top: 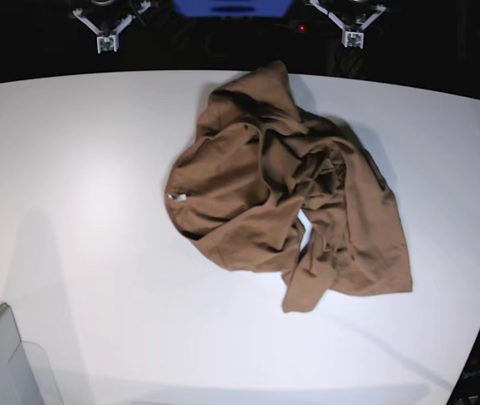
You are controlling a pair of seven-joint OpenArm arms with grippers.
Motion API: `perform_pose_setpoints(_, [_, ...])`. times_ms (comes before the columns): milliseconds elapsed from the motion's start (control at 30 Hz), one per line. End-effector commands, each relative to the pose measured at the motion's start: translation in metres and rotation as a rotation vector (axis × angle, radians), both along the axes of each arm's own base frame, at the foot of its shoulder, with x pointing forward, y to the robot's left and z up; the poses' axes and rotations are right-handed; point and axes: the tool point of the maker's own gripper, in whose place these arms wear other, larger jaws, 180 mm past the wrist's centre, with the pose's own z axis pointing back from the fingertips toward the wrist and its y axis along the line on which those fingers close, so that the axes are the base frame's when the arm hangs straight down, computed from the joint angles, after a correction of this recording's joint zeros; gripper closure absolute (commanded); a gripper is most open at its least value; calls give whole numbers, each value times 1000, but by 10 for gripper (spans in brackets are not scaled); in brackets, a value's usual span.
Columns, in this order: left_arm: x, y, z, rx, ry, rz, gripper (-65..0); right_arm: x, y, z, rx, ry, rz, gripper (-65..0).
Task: Layout the t-shirt on the table in an organized manner, then fold the t-shirt properly
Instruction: 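Move both grippers from rest toward the crumpled brown t-shirt, then grasp opposite edges of the brown t-shirt with both grippers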
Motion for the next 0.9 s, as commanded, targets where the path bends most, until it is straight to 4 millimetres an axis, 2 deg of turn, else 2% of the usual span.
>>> perform_pose_setpoints(0, [-2, 7, 11, -1, -16, -1, -1, 3, -12, 15, -22, -43, -2, 0])
perform_pose_setpoints(133, [23, 3, 51, -60, -68, 7, -1, 34, -23, 62, -56, -186, -8, 0])
perform_pose_setpoints(267, [45, -8, 95, -93, -147, -39, -1, 57, -24, 113, -78, -316, 13, 0])
perform_pose_setpoints(533, [67, -30, 153, -143, -286, -70, -1, 107, -5, 197, -70, -558, 65, 0])
perform_pose_setpoints(567, [68, -33, 159, -150, -298, -72, -1, 113, 3, 207, -57, -587, 76, 0])
perform_pose_setpoints(633, [74, -38, 175, -162, -338, -82, -1, 121, 15, 221, -33, -632, 94, 0])
perform_pose_setpoints(733, [82, -42, 192, -175, -381, -85, -1, 135, 35, 229, 16, -678, 121, 0])
perform_pose_setpoints(867, [97, -24, 208, -133, -441, -55, -3, 151, 60, 227, 77, -666, 149, -7])
